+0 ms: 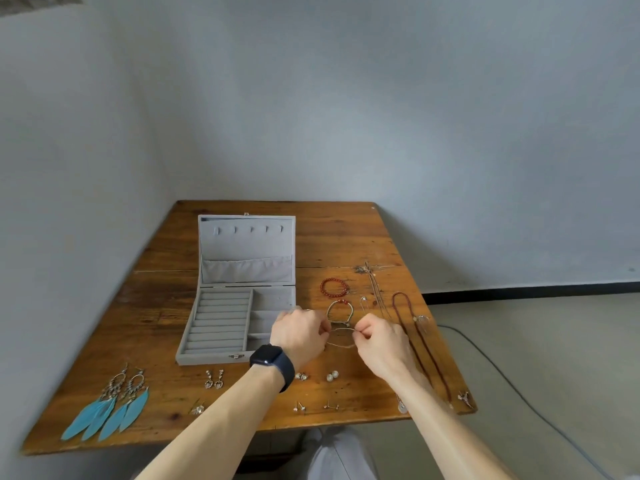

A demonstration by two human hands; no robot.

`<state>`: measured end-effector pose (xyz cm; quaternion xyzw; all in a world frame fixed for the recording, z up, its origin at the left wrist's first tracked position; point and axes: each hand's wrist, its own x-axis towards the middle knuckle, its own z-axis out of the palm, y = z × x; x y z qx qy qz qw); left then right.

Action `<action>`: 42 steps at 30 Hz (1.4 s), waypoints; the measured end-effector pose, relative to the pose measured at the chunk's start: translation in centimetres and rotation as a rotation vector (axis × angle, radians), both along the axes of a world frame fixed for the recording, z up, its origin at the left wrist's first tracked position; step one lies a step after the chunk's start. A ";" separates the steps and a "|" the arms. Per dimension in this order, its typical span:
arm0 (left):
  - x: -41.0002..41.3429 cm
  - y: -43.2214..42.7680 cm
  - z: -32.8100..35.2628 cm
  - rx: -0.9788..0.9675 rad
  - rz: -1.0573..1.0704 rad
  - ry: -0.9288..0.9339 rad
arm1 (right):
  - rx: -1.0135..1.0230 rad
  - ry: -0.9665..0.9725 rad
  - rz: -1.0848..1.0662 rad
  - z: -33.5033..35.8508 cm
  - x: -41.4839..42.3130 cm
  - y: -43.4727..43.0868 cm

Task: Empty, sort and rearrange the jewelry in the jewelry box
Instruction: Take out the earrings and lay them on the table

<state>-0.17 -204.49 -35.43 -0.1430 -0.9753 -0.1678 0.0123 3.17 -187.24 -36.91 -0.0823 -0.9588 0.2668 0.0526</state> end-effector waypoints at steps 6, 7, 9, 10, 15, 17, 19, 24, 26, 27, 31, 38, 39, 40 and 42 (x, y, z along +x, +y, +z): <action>-0.7 -0.8 -0.5 -0.302 -0.099 0.175 | 0.177 0.076 0.041 -1.1 -0.6 -0.3; -0.9 -1.2 -0.3 -0.360 -0.108 0.174 | 0.186 0.086 0.043 -1.2 -0.7 -0.3; -1.2 -1.9 0.2 -0.487 -0.129 0.141 | 0.212 0.100 0.048 -1.2 -0.9 -0.3; -1.3 -2.1 0.4 -0.538 -0.136 0.125 | 0.221 0.106 0.050 -1.2 -0.9 -0.3; -1.5 -1.7 0.8 -0.624 -0.153 0.114 | 0.217 0.082 0.073 -0.9 -0.8 0.0; -1.4 -1.6 0.6 -0.621 -0.162 0.110 | 0.215 0.064 0.085 -0.7 -0.8 0.3; -1.4 -1.8 0.6 -0.536 -0.145 0.096 | 0.230 0.051 0.095 -0.5 -0.6 0.7; -1.1 -2.4 2.8 0.098 -0.063 -0.138 | 0.021 0.064 0.142 0.7 0.3 0.5; -0.6 -3.0 3.9 0.317 -0.086 -0.242 | -0.225 0.070 0.139 1.4 1.2 -0.1; -0.3 -3.4 4.4 0.379 -0.107 -0.262 | -0.359 0.055 0.145 1.9 1.8 -0.5; 1.6 -5.0 5.9 0.502 -0.184 -0.310 | -0.627 0.027 0.245 3.8 3.9 -2.2; 6.0 -7.9 5.7 0.721 -0.170 -0.384 | -0.710 0.040 0.310 4.6 7.1 -5.0; 6.6 -8.3 5.6 0.743 -0.167 -0.395 | -0.698 0.016 0.336 4.6 7.5 -5.5; 7.2 -8.6 5.4 0.754 -0.167 -0.401 | -0.677 -0.003 0.368 4.5 7.9 -5.9; 8.4 -9.2 5.2 0.766 -0.174 -0.410 | -0.647 -0.024 0.413 4.2 8.7 -6.9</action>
